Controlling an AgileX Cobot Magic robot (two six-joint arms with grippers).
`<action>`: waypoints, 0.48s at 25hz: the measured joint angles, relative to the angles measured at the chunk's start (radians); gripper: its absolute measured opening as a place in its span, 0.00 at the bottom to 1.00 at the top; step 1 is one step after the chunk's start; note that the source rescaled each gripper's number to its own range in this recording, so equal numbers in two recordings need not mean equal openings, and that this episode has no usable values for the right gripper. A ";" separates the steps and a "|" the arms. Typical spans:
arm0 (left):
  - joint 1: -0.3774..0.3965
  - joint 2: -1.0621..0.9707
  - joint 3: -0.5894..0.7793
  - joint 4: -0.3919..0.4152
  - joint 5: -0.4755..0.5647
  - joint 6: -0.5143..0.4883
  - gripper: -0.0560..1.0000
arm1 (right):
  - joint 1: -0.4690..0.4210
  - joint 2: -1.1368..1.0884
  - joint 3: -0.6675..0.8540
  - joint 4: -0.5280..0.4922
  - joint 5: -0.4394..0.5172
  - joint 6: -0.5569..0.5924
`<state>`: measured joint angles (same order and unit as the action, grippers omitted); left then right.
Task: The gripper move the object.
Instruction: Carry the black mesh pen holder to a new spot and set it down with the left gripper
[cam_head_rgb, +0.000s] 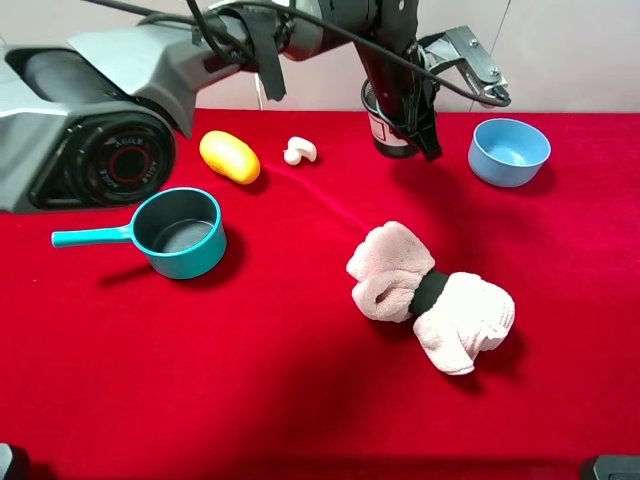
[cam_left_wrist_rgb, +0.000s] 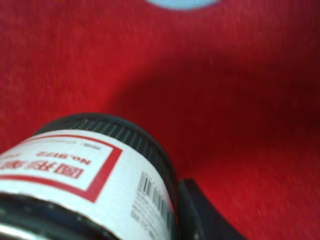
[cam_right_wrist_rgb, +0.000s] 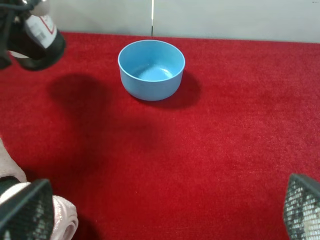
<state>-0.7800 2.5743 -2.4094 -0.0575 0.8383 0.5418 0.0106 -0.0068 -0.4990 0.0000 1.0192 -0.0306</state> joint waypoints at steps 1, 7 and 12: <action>0.000 0.000 0.000 0.000 0.000 0.000 0.05 | 0.000 0.000 0.000 0.000 0.000 0.001; 0.001 0.043 0.000 -0.017 -0.064 0.006 0.05 | 0.000 0.000 0.000 0.000 0.000 0.016; 0.001 0.070 0.000 -0.046 -0.130 0.021 0.05 | 0.000 0.000 0.000 0.000 0.000 0.022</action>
<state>-0.7787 2.6448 -2.4094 -0.1036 0.7087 0.5632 0.0106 -0.0068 -0.4990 0.0000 1.0192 -0.0090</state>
